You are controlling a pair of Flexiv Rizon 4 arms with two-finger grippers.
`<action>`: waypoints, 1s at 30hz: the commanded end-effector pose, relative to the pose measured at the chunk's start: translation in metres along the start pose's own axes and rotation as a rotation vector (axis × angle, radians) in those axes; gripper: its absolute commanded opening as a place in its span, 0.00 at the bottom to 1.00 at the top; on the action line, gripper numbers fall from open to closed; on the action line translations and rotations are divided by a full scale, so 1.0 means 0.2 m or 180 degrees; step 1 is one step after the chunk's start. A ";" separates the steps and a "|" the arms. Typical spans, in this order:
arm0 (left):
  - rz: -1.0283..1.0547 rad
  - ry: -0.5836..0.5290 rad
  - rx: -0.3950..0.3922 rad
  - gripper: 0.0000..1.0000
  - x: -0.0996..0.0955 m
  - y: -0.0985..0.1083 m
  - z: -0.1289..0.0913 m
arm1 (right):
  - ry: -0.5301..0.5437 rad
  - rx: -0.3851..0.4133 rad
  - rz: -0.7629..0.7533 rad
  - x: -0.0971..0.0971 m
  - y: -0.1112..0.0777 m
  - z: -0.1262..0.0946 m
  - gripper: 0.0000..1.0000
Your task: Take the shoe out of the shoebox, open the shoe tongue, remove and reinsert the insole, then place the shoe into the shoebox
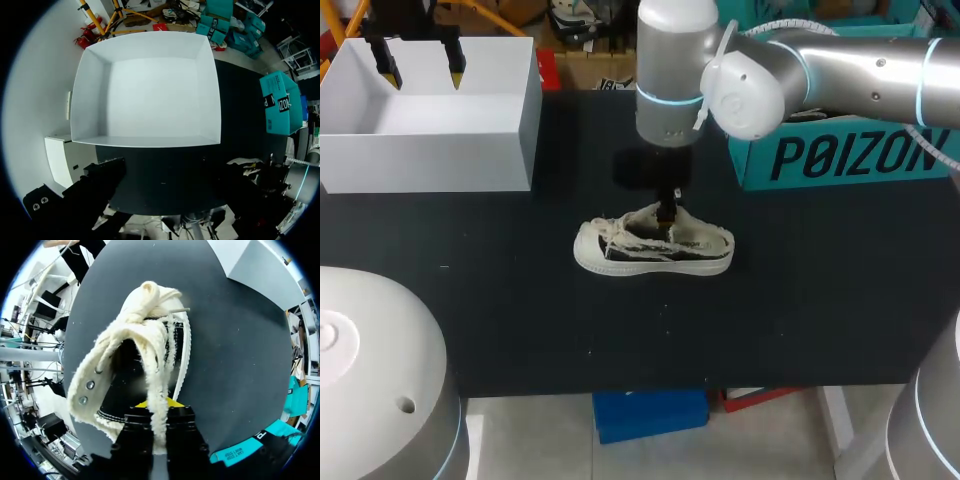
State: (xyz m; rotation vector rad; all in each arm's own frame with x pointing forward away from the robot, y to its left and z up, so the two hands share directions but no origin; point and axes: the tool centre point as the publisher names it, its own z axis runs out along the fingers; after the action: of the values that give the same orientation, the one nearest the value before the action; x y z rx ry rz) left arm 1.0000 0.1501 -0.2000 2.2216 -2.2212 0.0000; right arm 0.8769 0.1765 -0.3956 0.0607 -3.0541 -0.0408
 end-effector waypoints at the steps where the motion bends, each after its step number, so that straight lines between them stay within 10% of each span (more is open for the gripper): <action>1: 0.0000 0.0000 0.0000 1.00 0.00 0.00 0.00 | -0.0012 -0.0009 -0.0002 0.01 -0.01 0.01 0.00; 4: 0.0000 0.0000 0.0000 1.00 0.00 0.00 0.00 | -0.0023 -0.0014 0.0023 0.00 -0.01 0.01 0.00; 6: 0.0000 0.0000 0.0000 1.00 0.00 0.00 0.00 | -0.0031 -0.0038 0.0098 0.00 -0.02 -0.01 1.00; 30: 0.0000 0.0000 0.0000 1.00 0.00 0.00 0.00 | -0.0392 0.0231 0.0135 0.03 -0.37 -0.51 1.00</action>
State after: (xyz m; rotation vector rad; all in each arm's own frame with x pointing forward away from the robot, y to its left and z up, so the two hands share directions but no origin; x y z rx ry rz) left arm 1.0000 0.1501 -0.2000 2.2217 -2.2211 0.0001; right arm 0.8998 0.1185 -0.3064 0.0006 -3.1099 0.1037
